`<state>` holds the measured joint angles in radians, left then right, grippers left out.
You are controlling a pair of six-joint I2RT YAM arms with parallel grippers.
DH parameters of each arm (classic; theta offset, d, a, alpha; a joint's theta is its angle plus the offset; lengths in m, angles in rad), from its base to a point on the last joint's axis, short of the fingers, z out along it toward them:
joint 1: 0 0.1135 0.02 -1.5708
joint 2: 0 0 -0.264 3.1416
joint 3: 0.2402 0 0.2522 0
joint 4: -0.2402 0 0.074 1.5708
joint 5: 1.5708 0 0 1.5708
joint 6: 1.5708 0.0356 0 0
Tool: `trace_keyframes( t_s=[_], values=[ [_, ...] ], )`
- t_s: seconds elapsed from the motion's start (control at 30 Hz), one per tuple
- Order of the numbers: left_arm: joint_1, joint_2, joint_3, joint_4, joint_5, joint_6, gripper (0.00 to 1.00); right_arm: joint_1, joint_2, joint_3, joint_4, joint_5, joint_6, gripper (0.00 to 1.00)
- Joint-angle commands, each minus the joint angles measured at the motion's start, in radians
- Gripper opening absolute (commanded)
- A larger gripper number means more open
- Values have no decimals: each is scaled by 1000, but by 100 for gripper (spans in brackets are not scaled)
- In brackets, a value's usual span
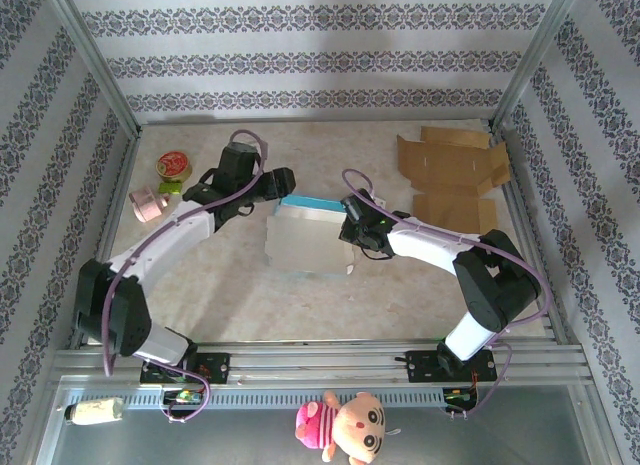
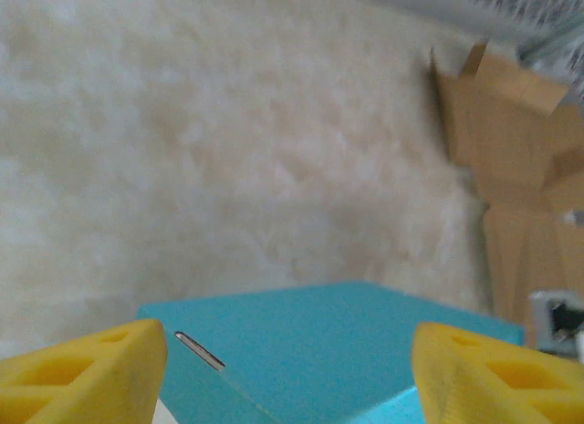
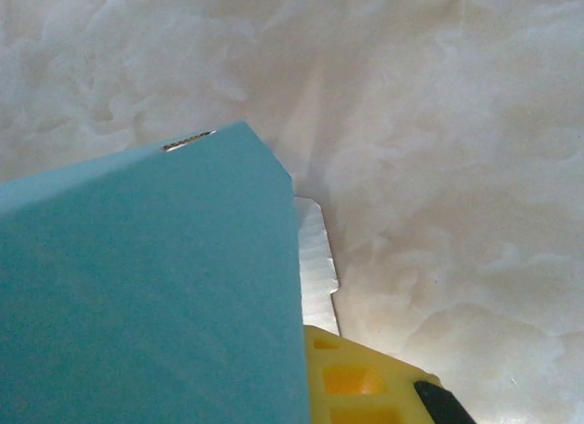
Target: Fold the paper box
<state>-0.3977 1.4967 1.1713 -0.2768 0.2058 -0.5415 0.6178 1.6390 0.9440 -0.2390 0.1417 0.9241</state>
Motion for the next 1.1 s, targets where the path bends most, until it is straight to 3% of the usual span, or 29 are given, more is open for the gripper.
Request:
trace_keyframes(
  t_s=[0.0,0.53,0.87,1.07],
  values=[
    [10,32,34,-66,119,30,71,-2,25,19,-56,18,-31,10],
    [10,44,-58,-2,179,-37,60,6,32,57,-60,-22,-58,12],
    [10,64,-41,-1,148,-28,58,21,39,114,-14,-9,-101,22],
    [20,75,-44,4,132,-31,58,14,40,94,47,-14,-245,31]
  ],
)
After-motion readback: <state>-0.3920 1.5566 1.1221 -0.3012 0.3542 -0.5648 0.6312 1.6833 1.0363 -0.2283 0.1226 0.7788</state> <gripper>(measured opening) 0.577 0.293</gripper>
